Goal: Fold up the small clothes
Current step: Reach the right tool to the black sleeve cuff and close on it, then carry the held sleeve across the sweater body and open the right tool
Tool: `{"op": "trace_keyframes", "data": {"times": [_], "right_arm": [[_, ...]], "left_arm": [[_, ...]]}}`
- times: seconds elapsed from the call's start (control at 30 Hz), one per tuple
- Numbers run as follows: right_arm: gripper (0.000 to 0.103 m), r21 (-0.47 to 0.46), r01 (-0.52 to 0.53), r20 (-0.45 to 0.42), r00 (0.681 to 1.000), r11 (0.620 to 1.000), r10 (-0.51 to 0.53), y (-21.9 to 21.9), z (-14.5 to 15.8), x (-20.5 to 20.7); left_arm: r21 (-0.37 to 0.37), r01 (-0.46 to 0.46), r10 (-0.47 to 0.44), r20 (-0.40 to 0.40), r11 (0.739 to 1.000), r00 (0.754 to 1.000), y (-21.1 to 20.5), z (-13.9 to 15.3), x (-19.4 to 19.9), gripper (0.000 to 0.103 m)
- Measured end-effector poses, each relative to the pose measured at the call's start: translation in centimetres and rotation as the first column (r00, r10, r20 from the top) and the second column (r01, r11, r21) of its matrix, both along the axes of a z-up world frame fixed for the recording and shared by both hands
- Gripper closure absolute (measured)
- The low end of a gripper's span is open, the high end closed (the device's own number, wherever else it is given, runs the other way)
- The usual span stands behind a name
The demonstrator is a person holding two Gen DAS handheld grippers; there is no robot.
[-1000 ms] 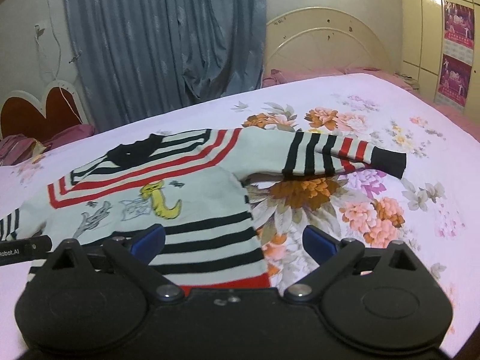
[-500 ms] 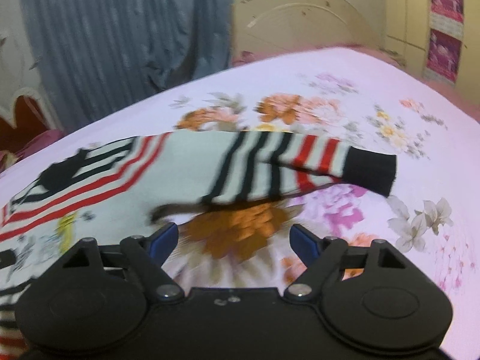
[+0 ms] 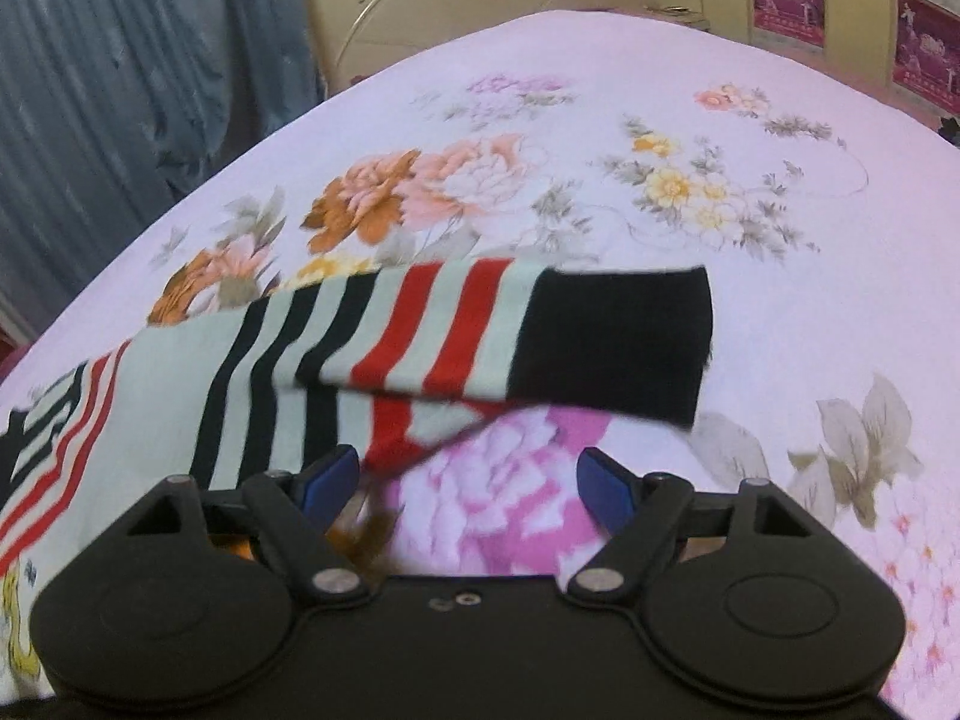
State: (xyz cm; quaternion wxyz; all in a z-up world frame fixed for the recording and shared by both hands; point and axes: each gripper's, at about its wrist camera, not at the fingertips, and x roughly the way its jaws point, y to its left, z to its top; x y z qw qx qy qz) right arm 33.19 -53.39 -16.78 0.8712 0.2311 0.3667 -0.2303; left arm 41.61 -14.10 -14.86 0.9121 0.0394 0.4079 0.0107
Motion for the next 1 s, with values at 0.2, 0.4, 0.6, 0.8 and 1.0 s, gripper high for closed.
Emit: {"op": "trace_keyframes", "data": {"times": [0.2,0.4,0.6,0.8,1.0], "right_arm": [[0.027,0.027,0.050,0.051,0.997,0.998,-0.051,-2.0,-0.4,1.2],[0.070,-0.056,0.097,0.076,0.993,0.994,-0.092,-2.2,-0.4,1.7],[0.081,-0.143,0.054,0.115,0.993,0.988,-0.037,-0.7,1.3,2.1],[0.082,-0.253,-0.104,0.184,0.971,0.962,0.153,5.9,5.1,4.3],[0.082,-0.272,-0.333,0.207,0.896,0.903,0.392,17.4,6.5,7.9]], "left_arm": [[0.012,-0.012,0.012,-0.007,1.000,1.000,0.5,-0.3,0.4,0.000],[0.022,0.001,-0.002,0.002,1.000,1.000,0.8,-0.3,0.3,0.000],[0.018,0.004,-0.005,0.027,1.000,1.000,2.2,0.5,0.1,0.000],[-0.016,-0.020,0.021,0.080,1.000,0.997,5.4,2.0,-0.4,0.000],[-0.015,-0.032,0.034,0.166,0.999,0.986,10.2,3.3,-1.3,0.000]]}}
